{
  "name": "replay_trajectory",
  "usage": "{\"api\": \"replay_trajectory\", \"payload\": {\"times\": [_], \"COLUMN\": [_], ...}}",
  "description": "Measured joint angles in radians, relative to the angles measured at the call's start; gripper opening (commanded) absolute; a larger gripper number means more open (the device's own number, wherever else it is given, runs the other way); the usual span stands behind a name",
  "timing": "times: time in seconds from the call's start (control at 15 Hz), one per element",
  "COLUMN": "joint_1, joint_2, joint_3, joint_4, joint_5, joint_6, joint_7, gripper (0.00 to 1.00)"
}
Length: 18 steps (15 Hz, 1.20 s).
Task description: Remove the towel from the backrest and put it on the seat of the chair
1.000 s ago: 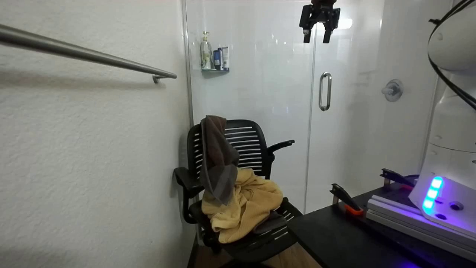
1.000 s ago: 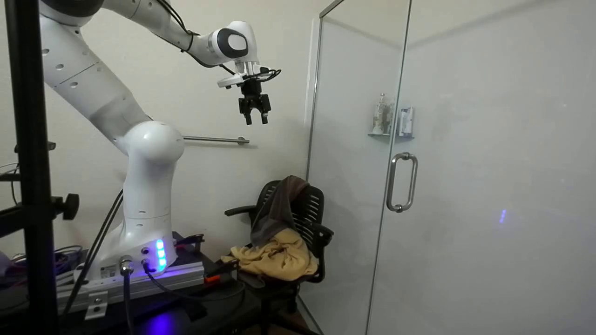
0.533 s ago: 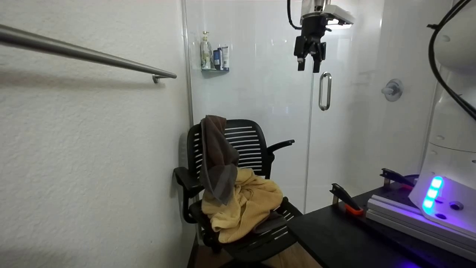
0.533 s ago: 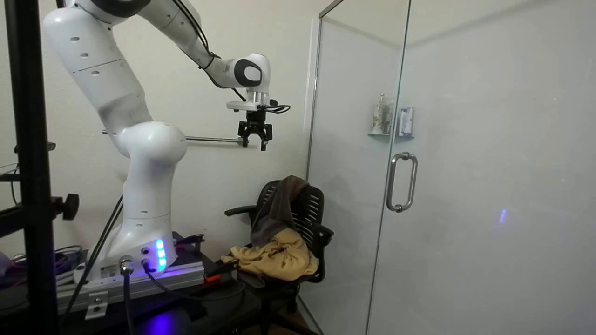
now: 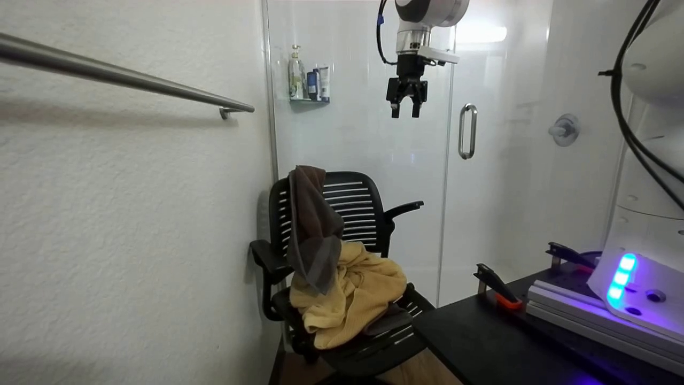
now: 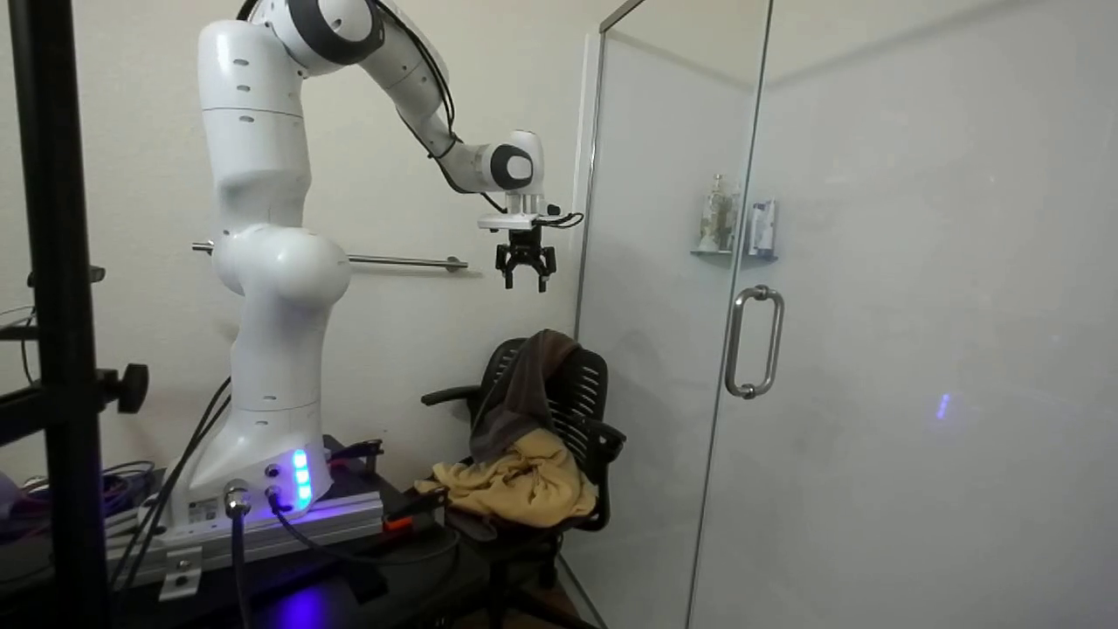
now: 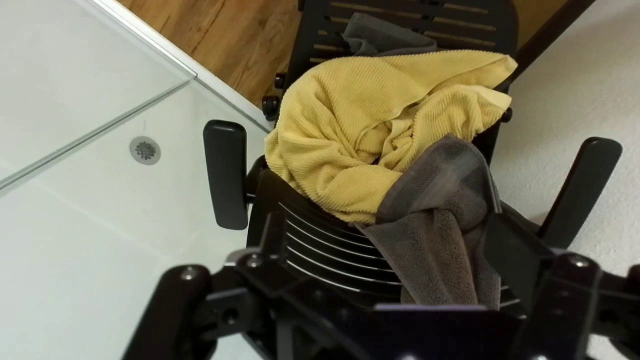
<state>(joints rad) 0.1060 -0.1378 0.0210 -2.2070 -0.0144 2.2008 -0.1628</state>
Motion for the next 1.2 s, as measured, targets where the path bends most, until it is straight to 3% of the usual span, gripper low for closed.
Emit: {"api": "replay_trajectory", "payload": {"times": [0.53,0.73,1.2], "joint_1": [-0.003,-0.004,0.010], "joint_2": [-0.026,0.059,0.448], "joint_3": [-0.006,-0.014,0.093], "joint_4": [-0.030,-0.010,0.369], "joint_5": [0.031,0.081,0.087], "joint_6": [0.007,0.112,0.107], "joint_7": [0.002,-0.081,-0.256], "gripper": [1.00,1.00,1.00]}}
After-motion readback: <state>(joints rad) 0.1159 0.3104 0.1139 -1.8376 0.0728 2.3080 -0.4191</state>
